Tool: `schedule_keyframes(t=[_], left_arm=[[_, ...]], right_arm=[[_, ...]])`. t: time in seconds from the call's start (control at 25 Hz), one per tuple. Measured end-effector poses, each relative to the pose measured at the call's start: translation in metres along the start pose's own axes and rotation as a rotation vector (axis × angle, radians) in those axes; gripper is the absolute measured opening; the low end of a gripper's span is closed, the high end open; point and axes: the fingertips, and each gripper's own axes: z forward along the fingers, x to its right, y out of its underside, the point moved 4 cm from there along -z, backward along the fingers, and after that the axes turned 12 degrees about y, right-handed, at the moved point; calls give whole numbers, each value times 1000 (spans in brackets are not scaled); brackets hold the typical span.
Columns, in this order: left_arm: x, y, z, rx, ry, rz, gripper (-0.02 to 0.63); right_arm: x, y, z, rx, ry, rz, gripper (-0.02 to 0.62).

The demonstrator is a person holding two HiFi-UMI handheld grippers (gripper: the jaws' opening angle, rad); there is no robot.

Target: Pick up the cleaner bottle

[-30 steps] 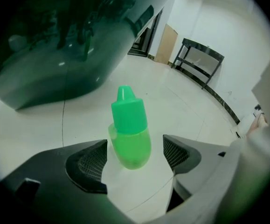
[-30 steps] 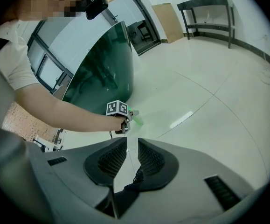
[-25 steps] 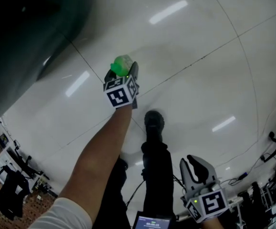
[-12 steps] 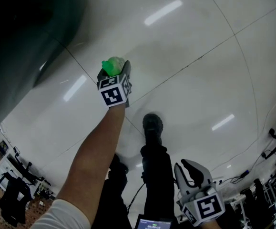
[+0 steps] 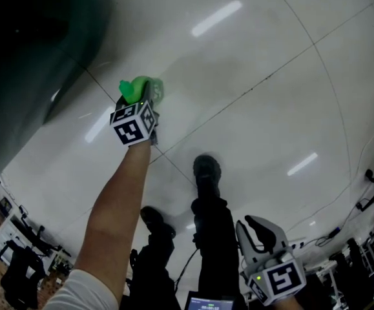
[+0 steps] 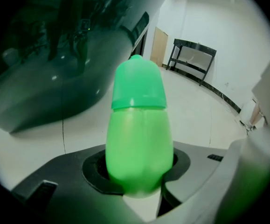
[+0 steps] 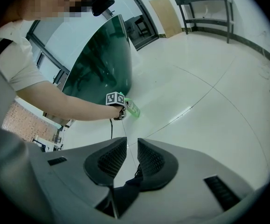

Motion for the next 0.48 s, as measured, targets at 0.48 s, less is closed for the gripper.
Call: schedule_keyframes(t=[0.48], left_arm=[[52, -85, -132, 156, 140, 176, 166]], right_arm=[[-39, -27, -30, 87, -57, -23, 81]])
